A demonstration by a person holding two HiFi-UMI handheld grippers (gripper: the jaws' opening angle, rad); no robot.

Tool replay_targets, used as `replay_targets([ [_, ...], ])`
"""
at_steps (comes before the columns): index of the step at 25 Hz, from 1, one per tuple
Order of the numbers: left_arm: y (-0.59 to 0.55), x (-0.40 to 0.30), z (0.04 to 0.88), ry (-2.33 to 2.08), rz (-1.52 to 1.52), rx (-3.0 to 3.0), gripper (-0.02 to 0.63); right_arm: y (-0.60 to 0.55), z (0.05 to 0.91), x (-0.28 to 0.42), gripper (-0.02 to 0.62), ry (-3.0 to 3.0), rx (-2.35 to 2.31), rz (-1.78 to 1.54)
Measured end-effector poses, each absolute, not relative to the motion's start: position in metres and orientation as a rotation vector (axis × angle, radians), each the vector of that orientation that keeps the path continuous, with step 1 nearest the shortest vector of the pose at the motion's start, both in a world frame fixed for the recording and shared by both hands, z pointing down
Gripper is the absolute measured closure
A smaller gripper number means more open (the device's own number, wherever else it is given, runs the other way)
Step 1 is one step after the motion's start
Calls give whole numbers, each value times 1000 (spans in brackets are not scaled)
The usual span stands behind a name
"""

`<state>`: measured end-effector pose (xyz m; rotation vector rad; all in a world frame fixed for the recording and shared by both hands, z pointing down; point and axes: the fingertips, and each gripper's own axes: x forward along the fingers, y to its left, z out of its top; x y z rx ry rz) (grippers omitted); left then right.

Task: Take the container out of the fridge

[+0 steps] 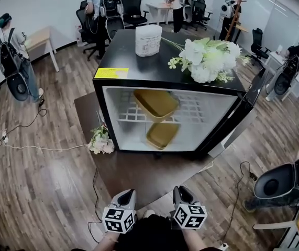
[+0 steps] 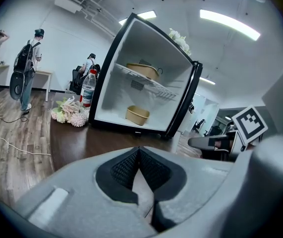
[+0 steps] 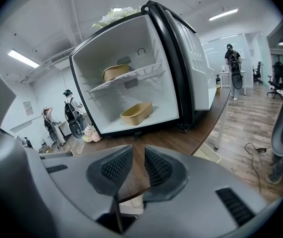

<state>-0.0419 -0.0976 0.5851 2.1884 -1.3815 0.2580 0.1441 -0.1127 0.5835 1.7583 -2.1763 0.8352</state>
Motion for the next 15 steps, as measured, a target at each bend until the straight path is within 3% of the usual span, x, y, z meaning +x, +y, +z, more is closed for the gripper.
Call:
replay_targets([
  [15,-143,-60,577,-1303,307,2265,598,-183,551,151,456,-2146,1952,874],
])
